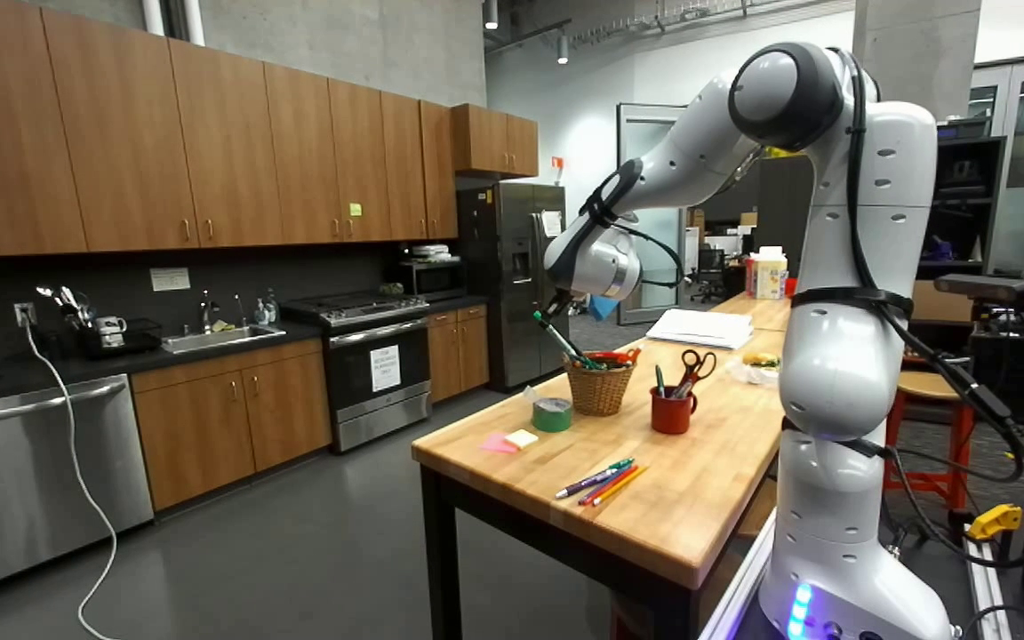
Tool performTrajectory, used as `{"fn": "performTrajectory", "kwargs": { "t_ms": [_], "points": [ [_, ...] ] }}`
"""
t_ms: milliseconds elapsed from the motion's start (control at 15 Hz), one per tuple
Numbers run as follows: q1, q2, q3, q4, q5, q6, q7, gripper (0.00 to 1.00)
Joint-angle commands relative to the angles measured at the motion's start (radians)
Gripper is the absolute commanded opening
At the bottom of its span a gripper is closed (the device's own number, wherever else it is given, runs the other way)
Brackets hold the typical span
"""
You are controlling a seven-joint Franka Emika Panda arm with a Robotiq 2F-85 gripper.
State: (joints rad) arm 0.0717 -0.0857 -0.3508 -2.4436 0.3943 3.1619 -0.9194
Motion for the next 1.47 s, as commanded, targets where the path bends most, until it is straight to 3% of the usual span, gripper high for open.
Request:
{"fn": "performTrajectory", "kwargs": {
  "t_ms": [0, 667, 1400],
  "points": [
    [0.040, 0.025, -0.037, 0.030, 0.059, -0.003, -0.068, 0.04],
    [0.101, 0.003, -0.087, 0.017, 0.225, -0.050, -0.302, 0.04],
    [0.128, 0.007, -0.144, 0.032, 0.609, -0.130, -0.714, 0.04]
  ]
}}
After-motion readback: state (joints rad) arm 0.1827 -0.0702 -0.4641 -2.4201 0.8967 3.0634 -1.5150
